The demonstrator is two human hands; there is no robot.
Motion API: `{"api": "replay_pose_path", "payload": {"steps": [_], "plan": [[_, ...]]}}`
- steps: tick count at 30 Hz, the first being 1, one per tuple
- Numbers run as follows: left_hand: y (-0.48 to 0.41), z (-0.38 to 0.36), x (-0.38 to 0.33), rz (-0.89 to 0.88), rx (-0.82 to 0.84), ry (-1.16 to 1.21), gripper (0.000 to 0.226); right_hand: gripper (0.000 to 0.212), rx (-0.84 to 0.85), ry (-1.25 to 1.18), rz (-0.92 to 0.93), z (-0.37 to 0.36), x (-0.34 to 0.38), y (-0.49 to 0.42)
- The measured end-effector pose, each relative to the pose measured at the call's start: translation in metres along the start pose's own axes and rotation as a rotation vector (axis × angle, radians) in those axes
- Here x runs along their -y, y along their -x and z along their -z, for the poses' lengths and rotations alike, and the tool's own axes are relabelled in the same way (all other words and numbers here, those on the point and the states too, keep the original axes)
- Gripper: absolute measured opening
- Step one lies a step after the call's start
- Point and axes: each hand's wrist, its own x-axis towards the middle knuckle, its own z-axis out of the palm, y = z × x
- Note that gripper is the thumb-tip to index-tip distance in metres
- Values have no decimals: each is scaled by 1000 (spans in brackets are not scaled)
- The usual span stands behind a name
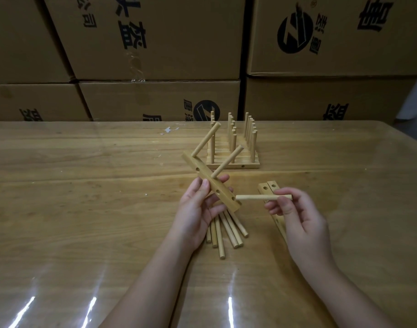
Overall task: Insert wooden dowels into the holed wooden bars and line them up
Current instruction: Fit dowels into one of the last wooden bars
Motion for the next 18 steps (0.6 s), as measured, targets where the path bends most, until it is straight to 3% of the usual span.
{"api": "replay_pose_path", "payload": {"steps": [11,18], "plan": [[2,0,3,-8,45,-127,35,17,63,103,41,2,-5,0],[5,-3,1,0,83,-154,27,14,71,145,85,2,-6,-1]]}}
